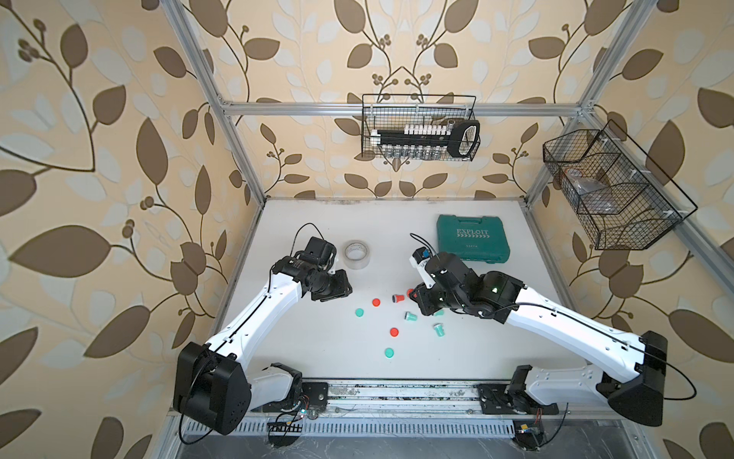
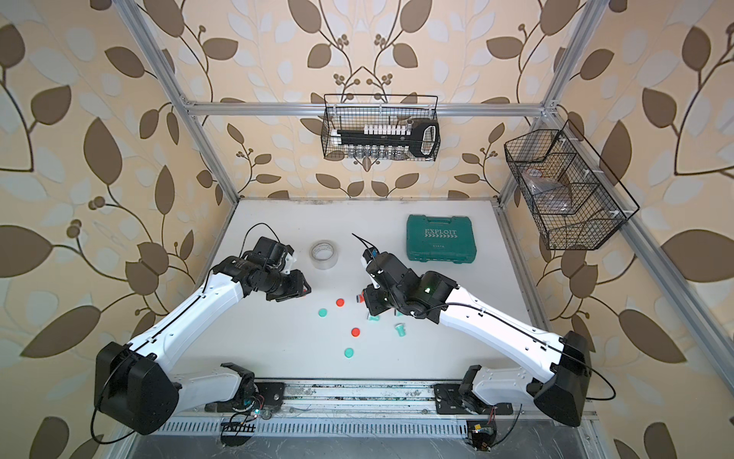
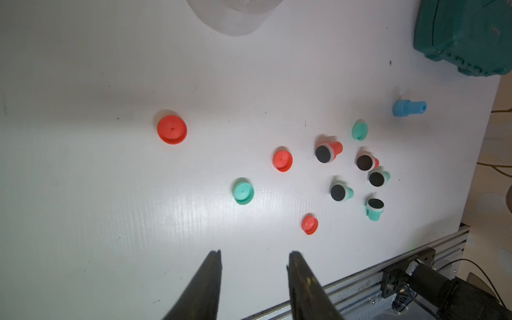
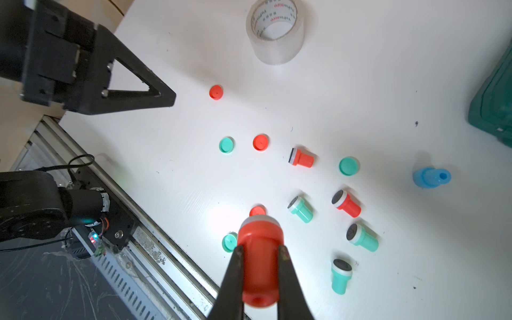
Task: Close the stamp cap
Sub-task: Close the cover of the stamp.
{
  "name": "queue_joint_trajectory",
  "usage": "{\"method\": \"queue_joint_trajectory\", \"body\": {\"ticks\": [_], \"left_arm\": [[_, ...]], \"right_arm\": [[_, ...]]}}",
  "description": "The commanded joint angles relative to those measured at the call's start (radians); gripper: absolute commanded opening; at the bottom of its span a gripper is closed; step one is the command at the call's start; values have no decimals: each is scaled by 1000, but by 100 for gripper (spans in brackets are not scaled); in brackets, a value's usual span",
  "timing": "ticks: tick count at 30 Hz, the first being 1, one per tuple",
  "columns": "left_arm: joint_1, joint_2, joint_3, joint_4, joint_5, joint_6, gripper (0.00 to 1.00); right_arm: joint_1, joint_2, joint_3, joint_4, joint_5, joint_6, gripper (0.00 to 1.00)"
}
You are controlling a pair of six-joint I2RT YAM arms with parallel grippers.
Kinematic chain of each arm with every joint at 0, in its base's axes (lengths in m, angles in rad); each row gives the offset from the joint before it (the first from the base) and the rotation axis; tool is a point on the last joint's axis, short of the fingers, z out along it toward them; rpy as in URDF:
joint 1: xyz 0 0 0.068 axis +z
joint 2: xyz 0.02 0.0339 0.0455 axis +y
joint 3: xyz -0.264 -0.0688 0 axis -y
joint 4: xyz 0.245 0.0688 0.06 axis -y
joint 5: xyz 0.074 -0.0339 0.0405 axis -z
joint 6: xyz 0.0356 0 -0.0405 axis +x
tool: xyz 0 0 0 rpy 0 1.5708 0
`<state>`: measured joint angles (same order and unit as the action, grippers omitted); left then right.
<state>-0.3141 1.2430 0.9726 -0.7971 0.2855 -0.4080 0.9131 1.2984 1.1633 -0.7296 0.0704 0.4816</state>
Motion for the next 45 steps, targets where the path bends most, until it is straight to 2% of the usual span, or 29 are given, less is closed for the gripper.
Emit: {"method": "queue_joint_trajectory", "body": {"ticks": [1,7,12,17,30,45], "left_arm": [[0,3,-10,16,-23,42,42],[32,29,5,15,-33,25,41],[187,63,0,41,96,29,41],[280,76,3,47,135,34,41],[287,75,8,43,130,41,43],[286,79,9,42,124,42,43]], "right_arm": [[1,77,36,-71,-28,51,0],[93,271,145,-170,-3,76,0],[144,409,208,-196,-10,85,0],[174,502,242,-219,0,84,0],[175,596,243,-222,-4,55,0],[150,632,246,-189,10,33,0]]}}
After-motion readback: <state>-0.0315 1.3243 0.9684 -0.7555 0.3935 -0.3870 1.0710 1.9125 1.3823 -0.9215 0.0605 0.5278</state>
